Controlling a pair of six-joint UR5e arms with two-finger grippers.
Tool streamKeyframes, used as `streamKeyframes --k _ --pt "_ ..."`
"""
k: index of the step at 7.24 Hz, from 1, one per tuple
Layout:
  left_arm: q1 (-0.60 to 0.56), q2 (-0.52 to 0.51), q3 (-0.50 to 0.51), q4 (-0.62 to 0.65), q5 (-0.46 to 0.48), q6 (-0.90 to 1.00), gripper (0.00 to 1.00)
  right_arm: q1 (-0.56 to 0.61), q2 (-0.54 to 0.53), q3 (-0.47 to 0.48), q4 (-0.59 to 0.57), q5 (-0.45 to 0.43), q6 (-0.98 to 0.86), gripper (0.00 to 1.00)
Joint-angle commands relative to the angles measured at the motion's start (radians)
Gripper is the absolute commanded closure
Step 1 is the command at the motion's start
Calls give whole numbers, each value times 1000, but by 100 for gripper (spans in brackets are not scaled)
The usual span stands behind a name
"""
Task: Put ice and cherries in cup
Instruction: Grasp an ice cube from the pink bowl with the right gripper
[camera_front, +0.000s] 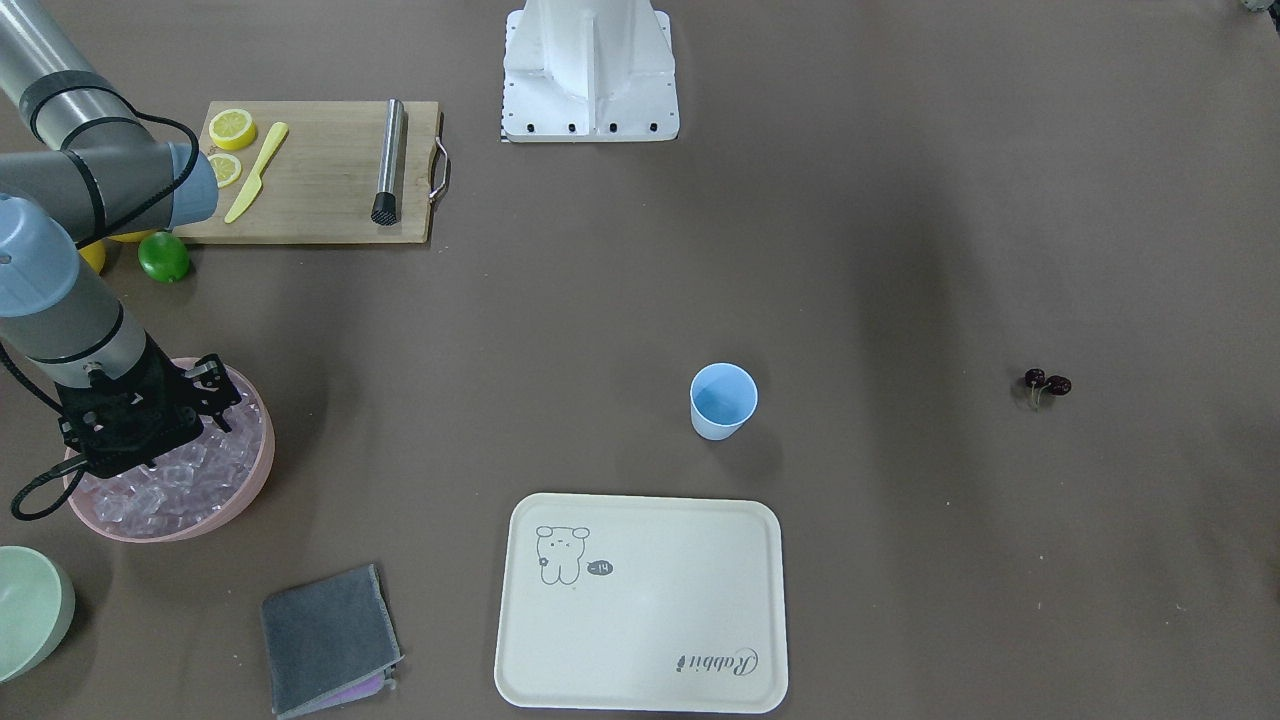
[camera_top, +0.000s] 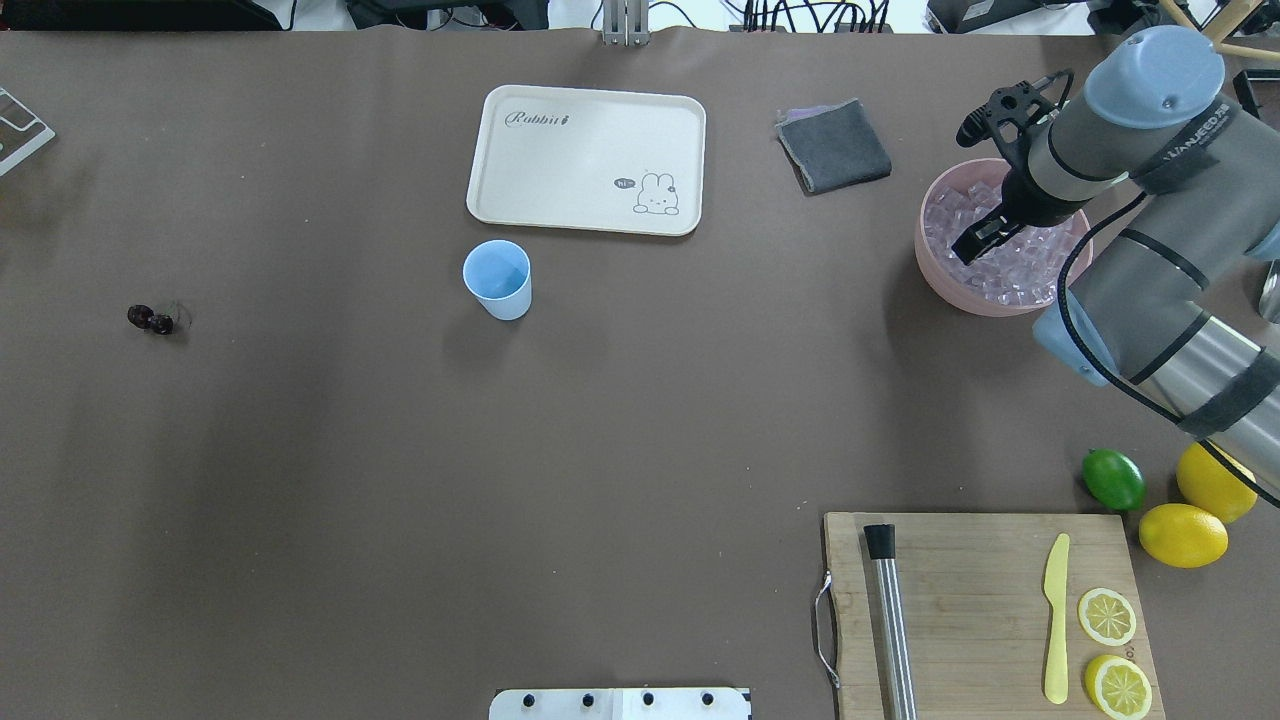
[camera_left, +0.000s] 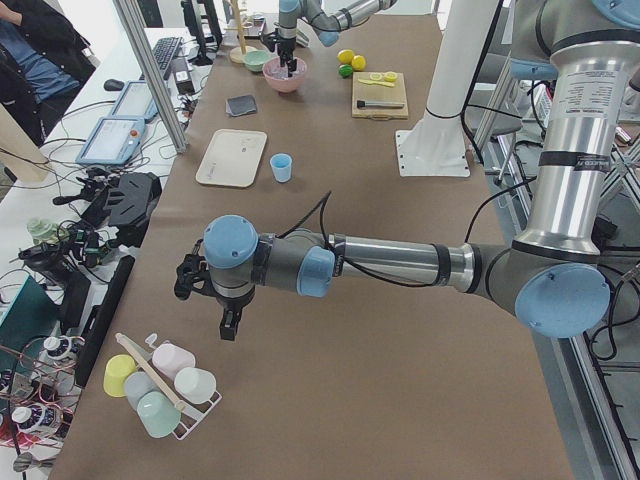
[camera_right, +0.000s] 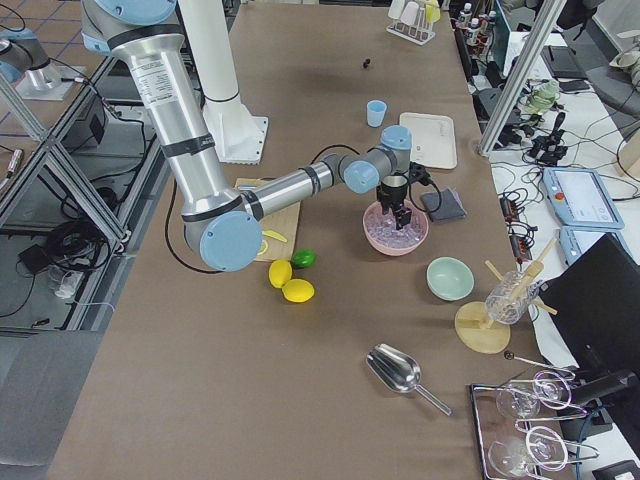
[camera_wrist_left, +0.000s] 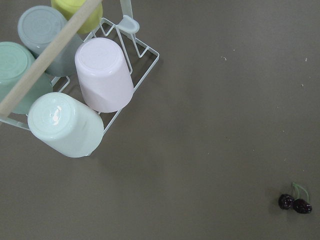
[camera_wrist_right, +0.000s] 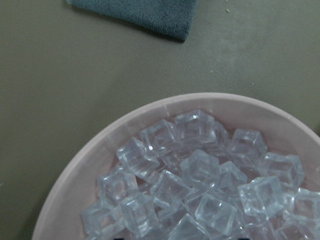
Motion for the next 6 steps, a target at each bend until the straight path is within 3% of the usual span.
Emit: streamKeyframes --k 1,2,4,5,6 --pt "0 0 -3 0 0 -1 2 -16 -3 -8 -2 -38 11 24" --pt "0 0 -3 0 0 -1 2 -19 -4 -8 0 -45 11 30" --pt "0 0 -1 0 0 -1 2 -37 -6 -8 0 -68 5 65" --pt "0 0 -4 0 0 -3 2 -42 -4 -9 -2 -77 0 78" --pt "0 0 -4 0 0 -3 2 -41 -1 -6 -2 -75 0 80"
